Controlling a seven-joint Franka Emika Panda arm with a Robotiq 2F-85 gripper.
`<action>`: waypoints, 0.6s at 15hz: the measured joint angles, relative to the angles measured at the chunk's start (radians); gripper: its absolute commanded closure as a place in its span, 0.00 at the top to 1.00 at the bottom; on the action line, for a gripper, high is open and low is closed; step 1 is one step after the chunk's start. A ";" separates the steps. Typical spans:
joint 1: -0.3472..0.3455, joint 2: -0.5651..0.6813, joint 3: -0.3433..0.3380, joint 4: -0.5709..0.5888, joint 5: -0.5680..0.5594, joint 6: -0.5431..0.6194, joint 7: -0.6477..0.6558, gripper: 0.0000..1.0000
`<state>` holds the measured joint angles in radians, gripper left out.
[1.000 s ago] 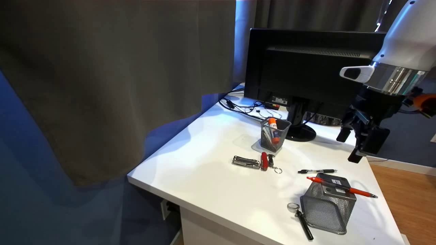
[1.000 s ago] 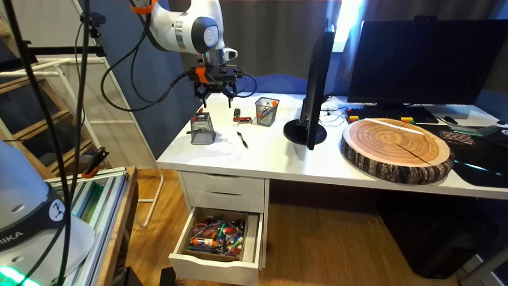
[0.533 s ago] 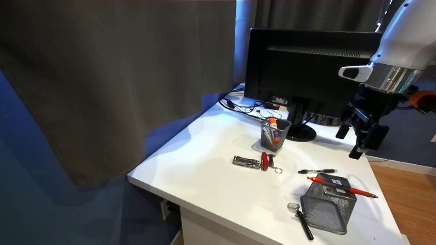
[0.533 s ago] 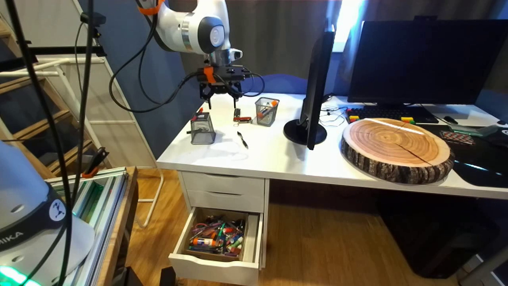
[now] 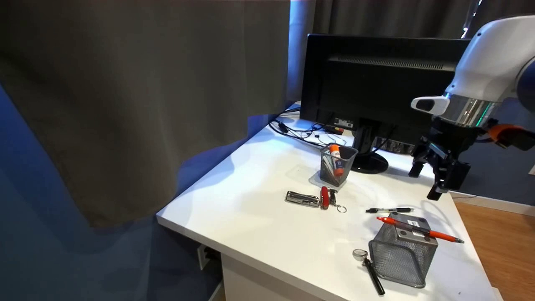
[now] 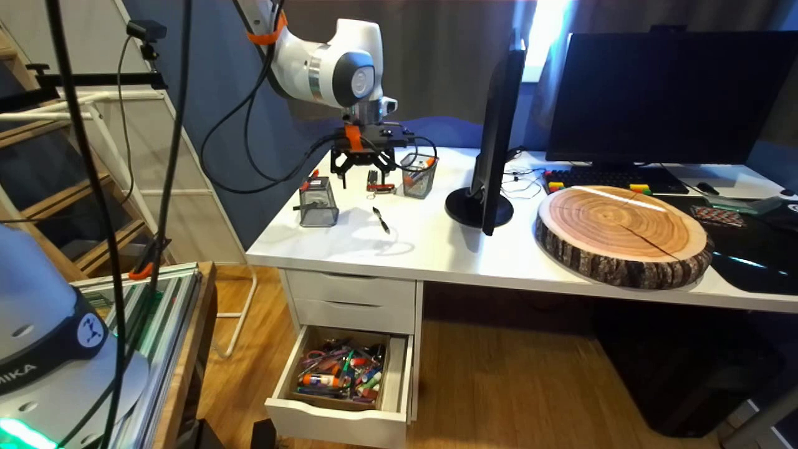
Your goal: Put the red and black pens on the stationary holder to the left
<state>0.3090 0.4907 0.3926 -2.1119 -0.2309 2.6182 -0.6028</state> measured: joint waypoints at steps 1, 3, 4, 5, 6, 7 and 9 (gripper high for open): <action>-0.009 0.029 -0.004 0.019 -0.007 0.004 -0.032 1.00; -0.013 0.086 -0.019 0.059 -0.012 0.005 -0.069 1.00; -0.014 0.116 -0.024 0.080 -0.012 0.006 -0.090 1.00; -0.015 0.144 -0.026 0.101 -0.013 0.010 -0.111 1.00; -0.016 0.172 -0.027 0.121 -0.013 0.016 -0.132 1.00; -0.016 0.197 -0.027 0.140 -0.014 0.025 -0.153 1.00; -0.017 0.241 -0.027 0.168 -0.014 0.050 -0.191 1.00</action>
<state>0.2918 0.7314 0.3655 -1.9435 -0.2446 2.6678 -0.7935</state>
